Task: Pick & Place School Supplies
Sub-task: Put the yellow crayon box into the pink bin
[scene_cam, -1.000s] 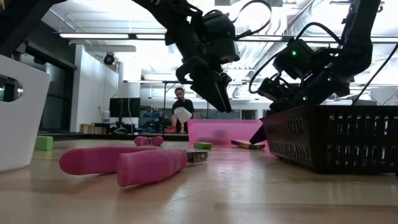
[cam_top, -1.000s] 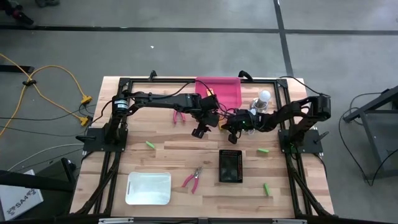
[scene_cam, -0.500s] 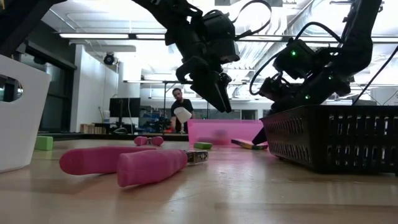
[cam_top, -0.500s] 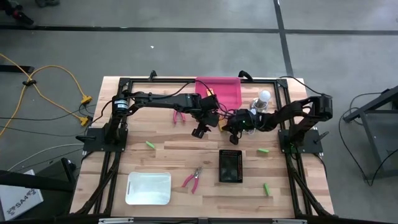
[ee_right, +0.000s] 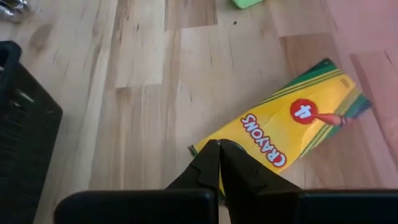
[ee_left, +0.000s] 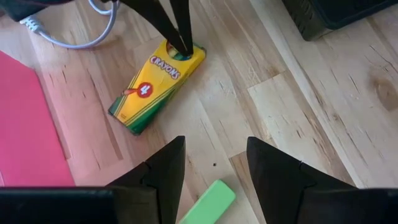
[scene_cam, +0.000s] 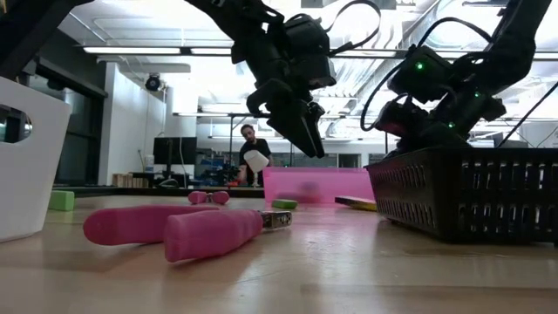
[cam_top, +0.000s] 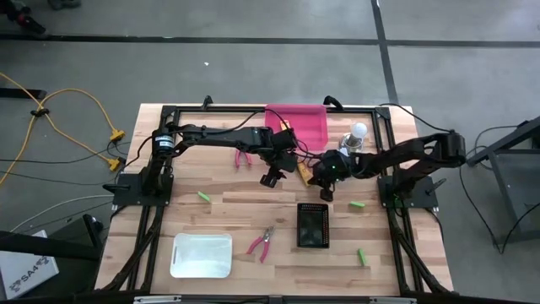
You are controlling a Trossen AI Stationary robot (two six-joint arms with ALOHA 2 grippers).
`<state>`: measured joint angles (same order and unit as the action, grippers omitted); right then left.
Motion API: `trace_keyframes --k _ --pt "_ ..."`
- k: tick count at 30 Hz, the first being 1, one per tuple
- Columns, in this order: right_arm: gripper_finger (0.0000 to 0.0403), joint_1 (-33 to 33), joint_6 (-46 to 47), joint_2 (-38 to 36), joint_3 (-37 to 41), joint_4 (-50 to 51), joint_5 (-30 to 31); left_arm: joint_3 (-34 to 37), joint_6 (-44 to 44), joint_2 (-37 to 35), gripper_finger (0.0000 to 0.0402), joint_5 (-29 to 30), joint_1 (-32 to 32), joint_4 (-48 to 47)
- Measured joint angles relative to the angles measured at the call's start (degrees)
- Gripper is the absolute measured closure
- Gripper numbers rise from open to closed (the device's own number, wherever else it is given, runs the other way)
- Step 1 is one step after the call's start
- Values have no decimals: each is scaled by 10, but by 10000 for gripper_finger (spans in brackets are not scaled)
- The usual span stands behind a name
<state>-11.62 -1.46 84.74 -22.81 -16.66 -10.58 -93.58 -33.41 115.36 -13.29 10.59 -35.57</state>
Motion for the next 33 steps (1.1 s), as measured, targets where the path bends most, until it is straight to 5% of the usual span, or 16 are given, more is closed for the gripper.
trace_keyframes --k 19,27,33 --pt "401 0 -3 -20 0 -32 -30 0 0 0 237 0 0 0" --pt "401 0 27 -46 0 -6 73 0 2 0 237 0 0 0" --pt "401 0 49 -57 0 17 79 0 3 0 237 0 0 0"
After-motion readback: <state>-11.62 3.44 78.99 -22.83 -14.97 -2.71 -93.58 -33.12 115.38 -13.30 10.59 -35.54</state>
